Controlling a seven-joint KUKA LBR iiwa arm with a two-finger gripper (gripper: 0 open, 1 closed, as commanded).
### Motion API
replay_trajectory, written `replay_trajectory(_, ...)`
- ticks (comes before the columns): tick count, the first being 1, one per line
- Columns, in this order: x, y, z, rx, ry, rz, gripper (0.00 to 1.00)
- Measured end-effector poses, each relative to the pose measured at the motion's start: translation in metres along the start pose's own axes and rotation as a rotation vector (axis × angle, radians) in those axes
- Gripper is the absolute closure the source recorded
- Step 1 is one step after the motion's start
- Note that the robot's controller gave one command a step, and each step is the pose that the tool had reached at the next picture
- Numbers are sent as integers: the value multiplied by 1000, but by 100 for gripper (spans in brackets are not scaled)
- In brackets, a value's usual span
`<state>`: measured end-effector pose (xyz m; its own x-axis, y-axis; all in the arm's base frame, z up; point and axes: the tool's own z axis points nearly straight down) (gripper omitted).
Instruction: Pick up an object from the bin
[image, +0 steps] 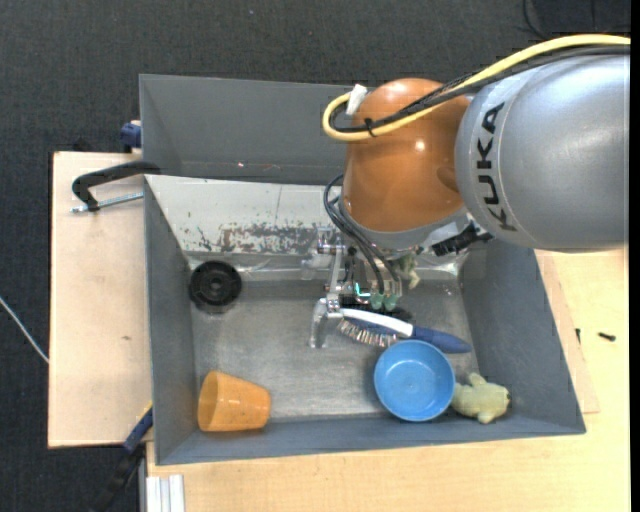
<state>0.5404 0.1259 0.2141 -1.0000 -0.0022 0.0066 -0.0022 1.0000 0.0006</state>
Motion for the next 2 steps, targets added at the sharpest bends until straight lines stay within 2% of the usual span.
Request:
replay_trajectory(1, 0, -85, 83, -1, -7, 307, 0)
replay_trajectory(2, -48, -89, 141, -2, -14, 64, 0)
